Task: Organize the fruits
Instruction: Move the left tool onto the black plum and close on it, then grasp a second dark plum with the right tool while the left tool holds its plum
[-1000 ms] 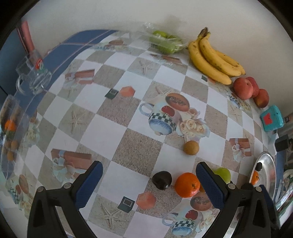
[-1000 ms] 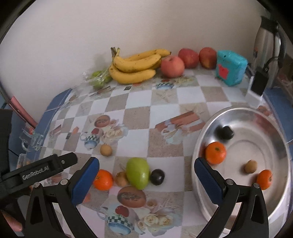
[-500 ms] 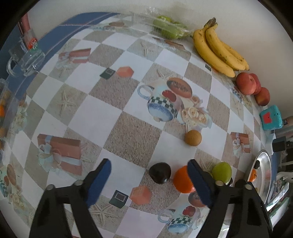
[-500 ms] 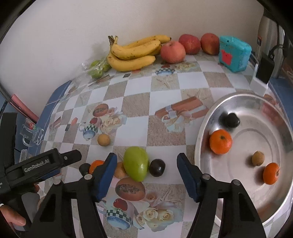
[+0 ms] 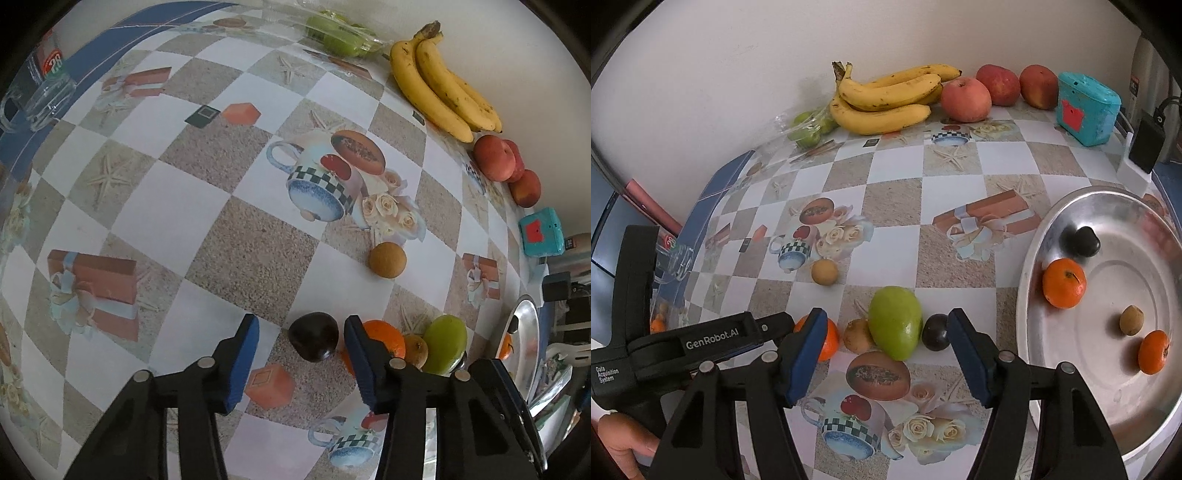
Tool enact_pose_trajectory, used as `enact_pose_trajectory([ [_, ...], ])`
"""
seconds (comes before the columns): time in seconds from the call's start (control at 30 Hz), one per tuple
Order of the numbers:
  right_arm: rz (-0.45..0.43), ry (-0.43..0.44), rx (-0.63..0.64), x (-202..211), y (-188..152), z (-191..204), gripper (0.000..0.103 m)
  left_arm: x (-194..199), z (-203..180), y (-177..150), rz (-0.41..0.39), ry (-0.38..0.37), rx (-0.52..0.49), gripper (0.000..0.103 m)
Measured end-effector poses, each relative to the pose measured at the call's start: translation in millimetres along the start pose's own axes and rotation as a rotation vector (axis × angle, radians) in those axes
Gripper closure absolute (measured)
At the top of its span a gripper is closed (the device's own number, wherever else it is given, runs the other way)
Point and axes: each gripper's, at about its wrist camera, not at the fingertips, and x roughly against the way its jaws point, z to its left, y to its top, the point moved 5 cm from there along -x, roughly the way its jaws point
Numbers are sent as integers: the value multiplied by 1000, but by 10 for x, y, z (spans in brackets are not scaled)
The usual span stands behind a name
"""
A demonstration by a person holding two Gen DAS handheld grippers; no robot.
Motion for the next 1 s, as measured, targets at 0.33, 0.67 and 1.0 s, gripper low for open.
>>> enact_pose_trajectory([
  [0.33, -16, -18, -84, -4, 19, -238, 47, -27, -54, 6, 3, -41, 6, 73],
  [0.67, 25, 17, -204, -143, -37, -465, 62, -9, -20, -3, 4, -49, 20, 73],
  [1.0, 51, 27, -235, -220, -84, -519, 71, 7, -7, 20, -6, -44, 30, 73],
])
